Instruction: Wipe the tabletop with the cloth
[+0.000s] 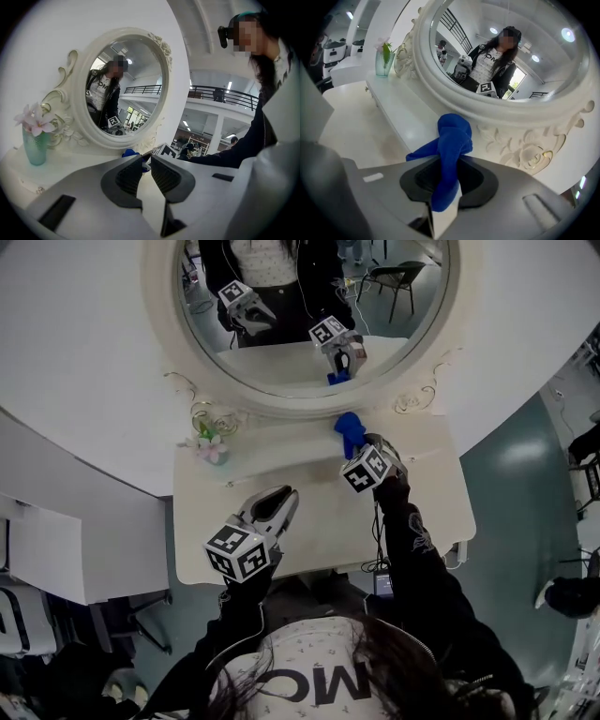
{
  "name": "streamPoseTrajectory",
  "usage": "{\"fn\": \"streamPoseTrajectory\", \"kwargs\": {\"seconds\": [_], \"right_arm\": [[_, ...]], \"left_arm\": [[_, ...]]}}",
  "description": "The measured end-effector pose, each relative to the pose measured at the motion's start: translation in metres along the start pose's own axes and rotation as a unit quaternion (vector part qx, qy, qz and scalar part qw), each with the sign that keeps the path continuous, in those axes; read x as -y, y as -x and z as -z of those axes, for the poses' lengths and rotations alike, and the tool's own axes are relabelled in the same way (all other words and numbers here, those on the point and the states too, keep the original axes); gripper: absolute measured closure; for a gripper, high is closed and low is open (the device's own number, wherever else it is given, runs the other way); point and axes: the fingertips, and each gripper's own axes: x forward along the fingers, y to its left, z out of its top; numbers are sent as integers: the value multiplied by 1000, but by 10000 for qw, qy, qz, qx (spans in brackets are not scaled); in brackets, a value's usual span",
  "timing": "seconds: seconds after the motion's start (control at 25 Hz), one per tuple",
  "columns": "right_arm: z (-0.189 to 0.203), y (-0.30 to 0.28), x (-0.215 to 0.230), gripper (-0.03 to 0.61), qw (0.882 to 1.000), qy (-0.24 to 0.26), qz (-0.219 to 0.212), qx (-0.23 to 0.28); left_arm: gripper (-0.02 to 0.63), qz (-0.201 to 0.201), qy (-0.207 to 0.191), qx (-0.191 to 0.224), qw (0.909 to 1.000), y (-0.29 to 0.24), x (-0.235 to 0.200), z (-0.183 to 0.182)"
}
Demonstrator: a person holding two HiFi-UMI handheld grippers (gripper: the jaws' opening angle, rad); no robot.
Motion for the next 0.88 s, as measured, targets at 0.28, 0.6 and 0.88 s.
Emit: {"fn": "streamPoseTrajectory", "kwargs": {"seconds": [0.28,0.6,0.88], "right_arm": [[55,-2,67,488,9998,-202,82,-20],[121,-1,140,488,9984,-357,413,-128],[144,0,166,489,9971,-497,571,-113]], "left_arm": [[568,9,-90,-110,9999,-56,41,9],[568,-116,-4,-213,9997,-89,71,28],[568,-361,49,-304,9989,-86,75,40]]}}
